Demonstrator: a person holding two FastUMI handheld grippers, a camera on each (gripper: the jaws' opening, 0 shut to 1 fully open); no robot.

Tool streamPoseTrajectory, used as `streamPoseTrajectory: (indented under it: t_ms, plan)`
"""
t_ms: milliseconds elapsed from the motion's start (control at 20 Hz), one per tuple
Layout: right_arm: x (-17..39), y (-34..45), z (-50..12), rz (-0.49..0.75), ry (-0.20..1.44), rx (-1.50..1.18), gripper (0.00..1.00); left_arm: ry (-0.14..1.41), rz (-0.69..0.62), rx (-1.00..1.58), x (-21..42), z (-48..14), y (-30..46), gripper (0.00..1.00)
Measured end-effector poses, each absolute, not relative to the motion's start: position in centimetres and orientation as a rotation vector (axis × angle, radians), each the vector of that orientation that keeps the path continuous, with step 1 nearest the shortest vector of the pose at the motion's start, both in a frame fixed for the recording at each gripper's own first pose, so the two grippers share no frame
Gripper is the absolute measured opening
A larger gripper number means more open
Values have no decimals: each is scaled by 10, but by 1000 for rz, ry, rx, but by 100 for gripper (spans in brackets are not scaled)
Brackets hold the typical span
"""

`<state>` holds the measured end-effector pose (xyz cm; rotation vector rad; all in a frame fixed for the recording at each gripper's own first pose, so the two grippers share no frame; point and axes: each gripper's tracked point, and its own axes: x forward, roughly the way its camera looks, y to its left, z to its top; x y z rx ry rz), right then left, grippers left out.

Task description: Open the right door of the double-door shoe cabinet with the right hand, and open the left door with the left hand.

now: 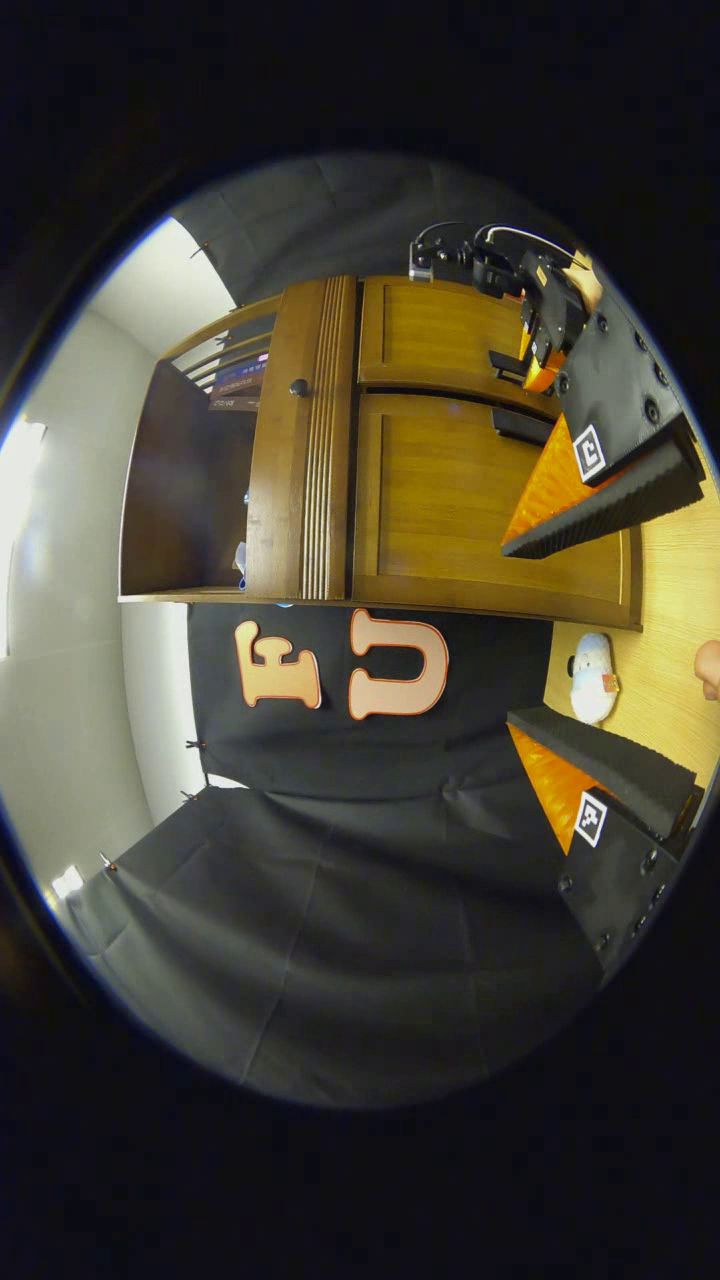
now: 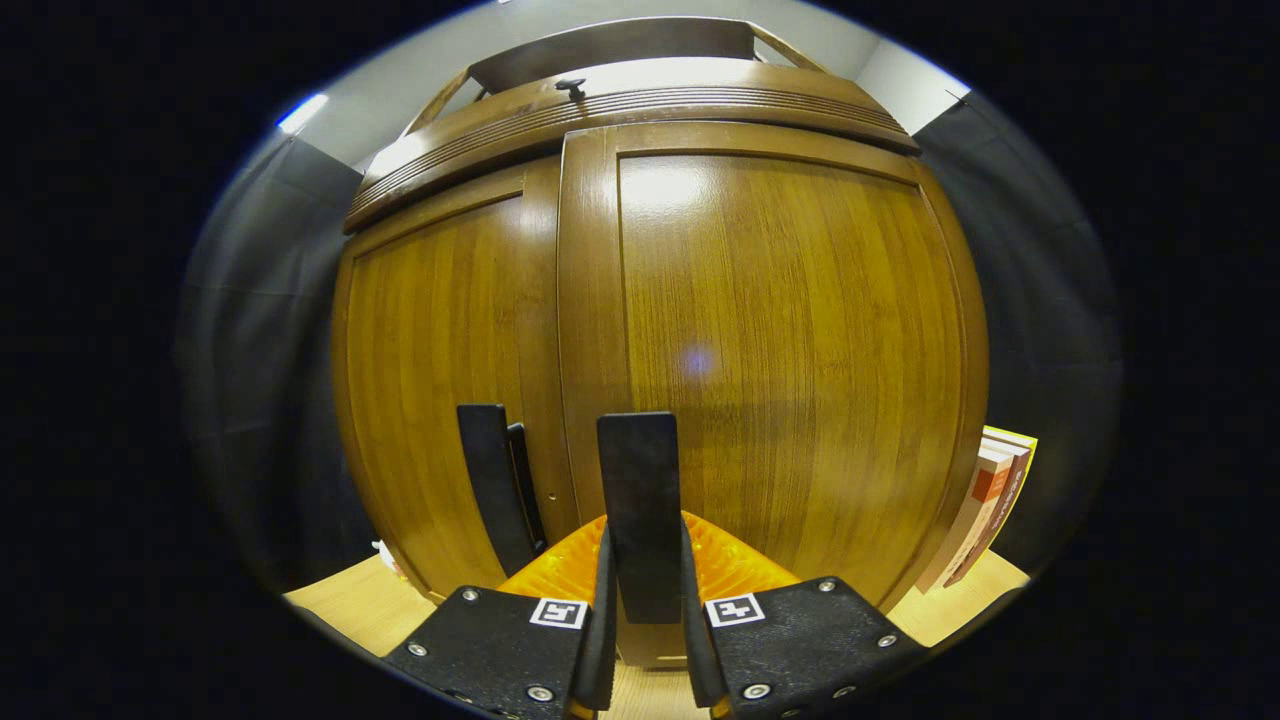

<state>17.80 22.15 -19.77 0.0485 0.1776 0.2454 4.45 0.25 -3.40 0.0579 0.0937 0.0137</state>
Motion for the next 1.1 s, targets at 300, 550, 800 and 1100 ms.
streamPoseTrajectory:
  t_ms: [300, 550, 800, 1100]
  plan:
    - [143, 207, -192, 269, 186, 60, 23, 87, 14, 39, 33, -32, 1, 96]
    - [114, 189, -187, 272, 196, 57, 31, 83, -1, 20, 25, -31, -4, 99]
    - [85, 167, -181, 264, 192, 50, 27, 93, -17, 17, 14, -32, -12, 99]
    - [52, 135, -173, 248, 188, 51, 23, 85, -44, 17, -2, -26, -26, 99]
